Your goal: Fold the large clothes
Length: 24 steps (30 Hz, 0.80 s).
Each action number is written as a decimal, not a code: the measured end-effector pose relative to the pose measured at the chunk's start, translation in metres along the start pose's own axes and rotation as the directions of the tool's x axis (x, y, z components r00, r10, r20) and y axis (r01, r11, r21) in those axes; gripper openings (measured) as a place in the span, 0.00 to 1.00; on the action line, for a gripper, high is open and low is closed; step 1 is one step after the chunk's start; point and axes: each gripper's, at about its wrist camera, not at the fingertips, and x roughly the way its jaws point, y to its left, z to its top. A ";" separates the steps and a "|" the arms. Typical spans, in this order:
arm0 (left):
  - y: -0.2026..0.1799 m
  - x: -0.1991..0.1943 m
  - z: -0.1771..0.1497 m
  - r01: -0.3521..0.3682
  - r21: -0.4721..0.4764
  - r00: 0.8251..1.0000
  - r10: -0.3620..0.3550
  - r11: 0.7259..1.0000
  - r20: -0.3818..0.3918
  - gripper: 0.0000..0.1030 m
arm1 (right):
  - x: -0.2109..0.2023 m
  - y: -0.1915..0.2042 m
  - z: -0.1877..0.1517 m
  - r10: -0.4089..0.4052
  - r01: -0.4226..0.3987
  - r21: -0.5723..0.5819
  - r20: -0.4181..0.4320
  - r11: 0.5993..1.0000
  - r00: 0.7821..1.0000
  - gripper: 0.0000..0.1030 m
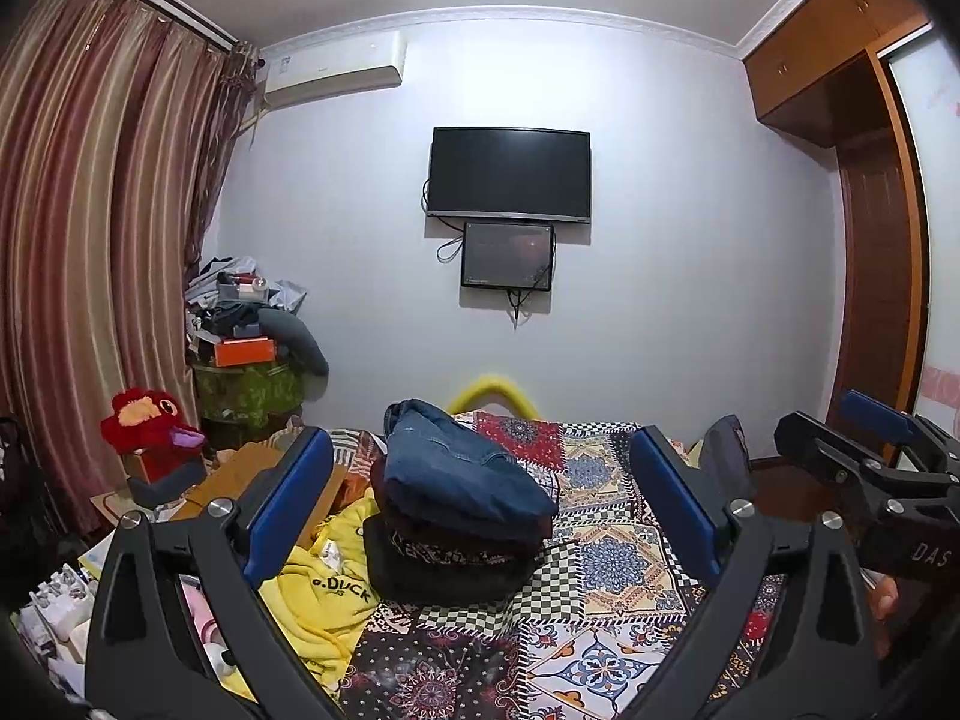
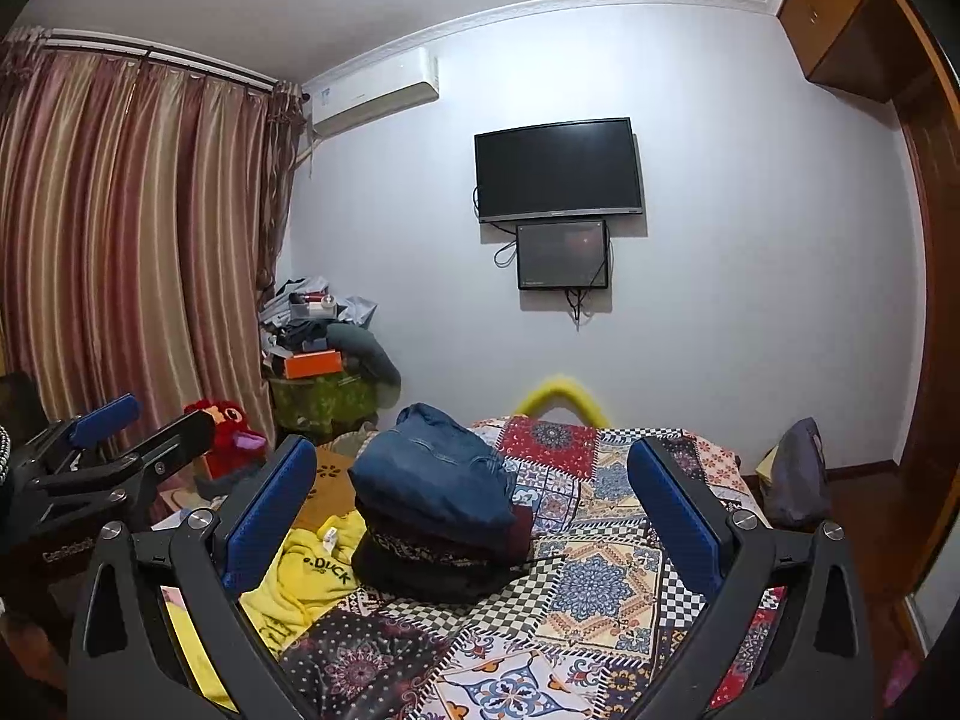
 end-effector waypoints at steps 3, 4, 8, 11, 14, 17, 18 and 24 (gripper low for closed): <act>-0.001 0.000 -0.001 0.000 0.001 1.000 0.000 1.000 -0.002 0.97 | -0.001 0.000 -0.001 0.004 -0.004 0.004 -0.005 1.000 1.000 1.00; -0.001 0.000 -0.001 0.002 0.000 1.000 -0.002 1.000 -0.004 0.97 | -0.002 -0.001 0.000 0.003 -0.003 0.004 -0.005 1.000 1.000 1.00; -0.002 0.001 -0.001 0.003 0.000 1.000 -0.003 1.000 -0.008 0.97 | -0.002 -0.002 0.000 0.002 -0.001 0.005 -0.007 1.000 1.000 1.00; -0.003 0.002 -0.001 0.007 -0.003 1.000 -0.007 1.000 -0.009 0.97 | -0.002 -0.003 0.000 0.009 -0.009 0.008 -0.009 1.000 1.000 1.00; -0.004 0.003 -0.002 0.014 -0.006 1.000 -0.014 1.000 -0.014 0.97 | -0.002 -0.004 0.001 0.005 -0.005 0.009 -0.008 1.000 1.000 1.00; -0.006 0.004 -0.002 0.020 -0.003 1.000 -0.020 1.000 -0.019 0.97 | -0.002 -0.005 -0.001 0.002 -0.001 0.012 -0.008 1.000 1.000 1.00; -0.005 0.004 -0.002 0.022 -0.002 1.000 -0.022 1.000 -0.020 0.97 | -0.002 -0.006 -0.001 0.001 -0.001 0.014 -0.008 1.000 1.000 1.00; -0.010 0.005 -0.004 0.038 0.007 0.999 -0.038 0.999 -0.035 0.97 | -0.003 -0.008 -0.002 0.004 -0.004 0.034 -0.009 0.999 1.000 1.00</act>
